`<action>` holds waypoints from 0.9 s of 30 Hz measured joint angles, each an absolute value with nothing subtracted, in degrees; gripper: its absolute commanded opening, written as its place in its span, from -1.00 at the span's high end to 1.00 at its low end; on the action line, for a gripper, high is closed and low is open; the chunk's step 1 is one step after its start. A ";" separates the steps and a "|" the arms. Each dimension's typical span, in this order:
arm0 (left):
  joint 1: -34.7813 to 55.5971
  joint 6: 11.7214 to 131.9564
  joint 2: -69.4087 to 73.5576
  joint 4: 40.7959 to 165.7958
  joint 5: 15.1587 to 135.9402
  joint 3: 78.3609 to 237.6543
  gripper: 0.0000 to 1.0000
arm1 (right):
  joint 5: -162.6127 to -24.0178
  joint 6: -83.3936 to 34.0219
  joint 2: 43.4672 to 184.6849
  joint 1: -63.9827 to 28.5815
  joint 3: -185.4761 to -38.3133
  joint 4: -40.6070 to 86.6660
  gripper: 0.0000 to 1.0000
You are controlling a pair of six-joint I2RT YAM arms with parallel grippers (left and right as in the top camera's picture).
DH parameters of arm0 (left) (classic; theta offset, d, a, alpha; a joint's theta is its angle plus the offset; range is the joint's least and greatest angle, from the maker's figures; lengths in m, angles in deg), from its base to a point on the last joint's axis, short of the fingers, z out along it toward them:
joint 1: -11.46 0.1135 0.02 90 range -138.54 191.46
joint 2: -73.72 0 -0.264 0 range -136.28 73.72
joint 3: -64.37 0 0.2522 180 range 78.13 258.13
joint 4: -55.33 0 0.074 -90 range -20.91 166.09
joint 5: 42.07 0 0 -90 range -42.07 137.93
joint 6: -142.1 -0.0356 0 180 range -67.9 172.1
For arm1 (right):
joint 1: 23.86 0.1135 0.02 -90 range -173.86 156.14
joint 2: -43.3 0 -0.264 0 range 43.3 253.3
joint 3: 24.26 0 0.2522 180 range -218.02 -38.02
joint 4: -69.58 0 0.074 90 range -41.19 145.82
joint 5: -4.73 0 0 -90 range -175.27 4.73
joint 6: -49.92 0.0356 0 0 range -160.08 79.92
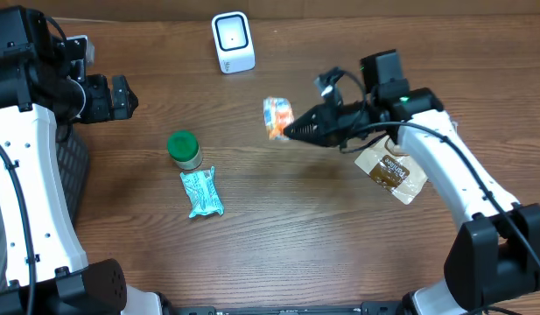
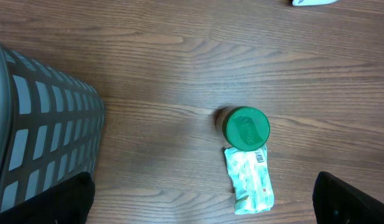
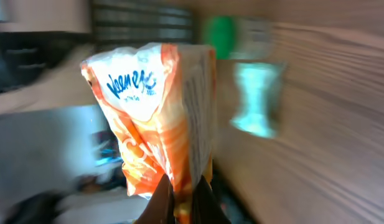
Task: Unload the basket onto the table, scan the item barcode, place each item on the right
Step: 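Lift the Kleenex pack and carry it to the scanner, then hold the Kleenex pack over the scanner window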
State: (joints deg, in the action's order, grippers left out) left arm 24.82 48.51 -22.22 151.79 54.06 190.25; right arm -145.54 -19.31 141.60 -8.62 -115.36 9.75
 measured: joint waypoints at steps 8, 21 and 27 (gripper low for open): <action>24.82 48.51 -22.22 151.79 54.06 190.25 -0.99 | -123.47 -22.33 142.19 -5.54 -118.77 0.64 0.93; 24.82 48.51 -22.22 151.79 53.85 190.25 -0.99 | -93.79 -29.14 163.33 -1.45 -170.79 -13.59 0.93; 24.82 48.51 -22.22 151.79 53.87 190.25 -0.99 | -80.56 -36.55 169.69 1.94 -173.13 -1.05 0.93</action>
